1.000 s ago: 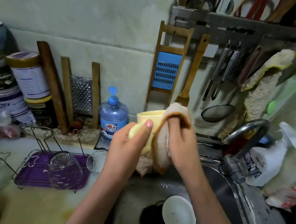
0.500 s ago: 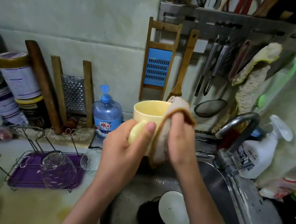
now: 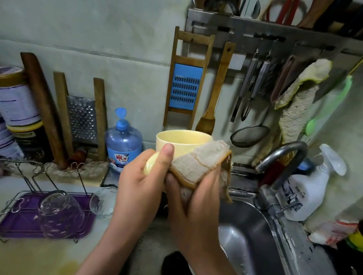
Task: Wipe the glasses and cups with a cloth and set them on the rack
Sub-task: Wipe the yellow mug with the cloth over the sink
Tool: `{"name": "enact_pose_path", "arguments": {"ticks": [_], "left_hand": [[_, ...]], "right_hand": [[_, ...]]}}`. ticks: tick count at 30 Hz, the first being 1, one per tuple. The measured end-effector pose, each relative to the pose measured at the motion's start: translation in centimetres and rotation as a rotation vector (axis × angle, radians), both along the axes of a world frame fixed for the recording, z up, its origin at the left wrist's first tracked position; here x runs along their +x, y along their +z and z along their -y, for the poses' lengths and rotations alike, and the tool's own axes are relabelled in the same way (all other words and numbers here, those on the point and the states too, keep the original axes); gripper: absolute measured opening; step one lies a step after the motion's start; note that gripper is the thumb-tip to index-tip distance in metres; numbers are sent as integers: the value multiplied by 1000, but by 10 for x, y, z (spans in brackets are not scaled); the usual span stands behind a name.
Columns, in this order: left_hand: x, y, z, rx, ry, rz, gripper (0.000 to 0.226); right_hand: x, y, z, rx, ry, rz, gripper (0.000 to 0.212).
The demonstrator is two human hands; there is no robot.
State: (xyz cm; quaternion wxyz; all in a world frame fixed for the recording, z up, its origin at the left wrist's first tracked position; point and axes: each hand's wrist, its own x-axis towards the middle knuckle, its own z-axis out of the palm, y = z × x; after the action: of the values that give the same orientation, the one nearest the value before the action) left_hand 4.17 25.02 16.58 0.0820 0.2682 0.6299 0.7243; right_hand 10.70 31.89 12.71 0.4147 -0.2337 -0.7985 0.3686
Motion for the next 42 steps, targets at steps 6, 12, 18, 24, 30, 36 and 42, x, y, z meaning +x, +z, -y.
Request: {"name": "enact_pose_path", "arguments": {"ticks": [6, 12, 18, 24, 30, 36, 42], "left_hand": [[1, 0, -10, 32, 11, 56, 58], [4, -6, -8, -62, 6, -69, 40], [9, 2, 2, -54, -81, -74, 41], [5, 4, -1, 52, 48, 170, 46], [-4, -2, -3, 17, 35, 72, 51], [-1, 9, 11, -53, -142, 1, 35], [-20, -2, 8, 31, -156, 222, 51]], "right_hand": [[4, 0, -2, 188, 146, -84, 61], [-9, 16, -39, 167, 94, -76, 70], [-15, 36, -68, -834, 396, -216, 70], [-6, 26, -31, -316, 113, 47, 84], [-4, 4, -5, 366, 100, 38, 63], [-13, 39, -59, -647, 424, -199, 62], [-12, 43, -47, -816, 352, -206, 51]]}}
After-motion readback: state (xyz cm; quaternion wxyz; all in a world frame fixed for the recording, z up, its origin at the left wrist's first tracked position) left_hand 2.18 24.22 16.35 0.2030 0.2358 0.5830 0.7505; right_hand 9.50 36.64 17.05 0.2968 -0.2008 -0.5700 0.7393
